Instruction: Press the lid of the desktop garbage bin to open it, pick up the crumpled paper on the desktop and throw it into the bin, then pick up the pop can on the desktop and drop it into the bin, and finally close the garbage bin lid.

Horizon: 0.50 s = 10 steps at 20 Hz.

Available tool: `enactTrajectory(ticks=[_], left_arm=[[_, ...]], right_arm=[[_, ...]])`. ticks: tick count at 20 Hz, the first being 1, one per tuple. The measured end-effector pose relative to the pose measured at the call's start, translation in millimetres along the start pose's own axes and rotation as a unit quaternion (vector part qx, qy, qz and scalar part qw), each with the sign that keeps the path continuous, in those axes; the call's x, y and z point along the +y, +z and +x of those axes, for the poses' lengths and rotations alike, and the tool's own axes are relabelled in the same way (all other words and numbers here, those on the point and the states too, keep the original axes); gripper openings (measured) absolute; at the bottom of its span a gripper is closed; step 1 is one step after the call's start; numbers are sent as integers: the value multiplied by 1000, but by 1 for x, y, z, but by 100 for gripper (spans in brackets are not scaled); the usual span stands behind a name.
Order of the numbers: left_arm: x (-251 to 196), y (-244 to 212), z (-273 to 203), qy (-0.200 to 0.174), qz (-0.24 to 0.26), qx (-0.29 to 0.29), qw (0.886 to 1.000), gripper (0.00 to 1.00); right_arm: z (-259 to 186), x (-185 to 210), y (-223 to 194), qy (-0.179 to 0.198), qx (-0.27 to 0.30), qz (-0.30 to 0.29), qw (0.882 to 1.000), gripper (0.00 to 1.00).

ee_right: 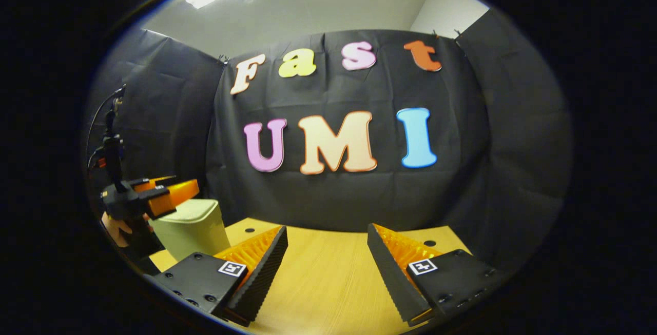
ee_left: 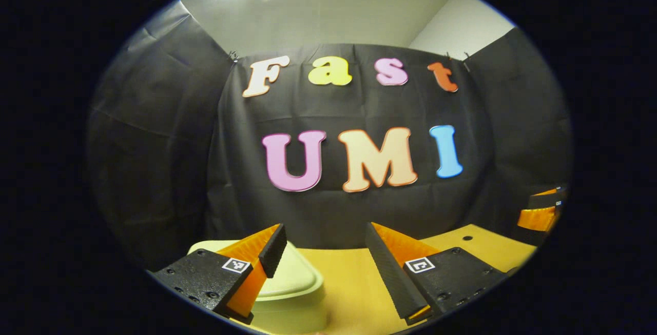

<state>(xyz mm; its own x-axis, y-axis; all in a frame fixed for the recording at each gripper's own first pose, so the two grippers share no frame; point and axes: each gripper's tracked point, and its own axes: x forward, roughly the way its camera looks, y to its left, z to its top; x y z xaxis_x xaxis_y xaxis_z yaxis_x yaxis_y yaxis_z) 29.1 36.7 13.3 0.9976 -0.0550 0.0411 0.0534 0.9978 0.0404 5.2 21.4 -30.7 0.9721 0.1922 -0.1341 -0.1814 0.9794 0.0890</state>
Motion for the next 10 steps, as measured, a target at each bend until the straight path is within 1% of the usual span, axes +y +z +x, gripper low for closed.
enactTrajectory(ticks=[2,5,7,8,10], left_arm=[[-33,8,-1,-28,-23,-5,999,94],[-66,21,-3,-55,-54,-21,997,93],[-83,23,-6,-72,-65,-24,995,92],[-94,23,-8,-87,-68,-21,994,94],[-107,23,-8,-106,-66,-16,992,92]], right_arm=[[-7,-9,22,-16,-26,10,999,98],[-18,-25,47,-44,-59,6,997,98],[-25,-33,56,-57,-71,1,996,99],[-29,-35,58,-62,-75,0,995,98],[-34,-41,61,-70,-82,0,994,98]])
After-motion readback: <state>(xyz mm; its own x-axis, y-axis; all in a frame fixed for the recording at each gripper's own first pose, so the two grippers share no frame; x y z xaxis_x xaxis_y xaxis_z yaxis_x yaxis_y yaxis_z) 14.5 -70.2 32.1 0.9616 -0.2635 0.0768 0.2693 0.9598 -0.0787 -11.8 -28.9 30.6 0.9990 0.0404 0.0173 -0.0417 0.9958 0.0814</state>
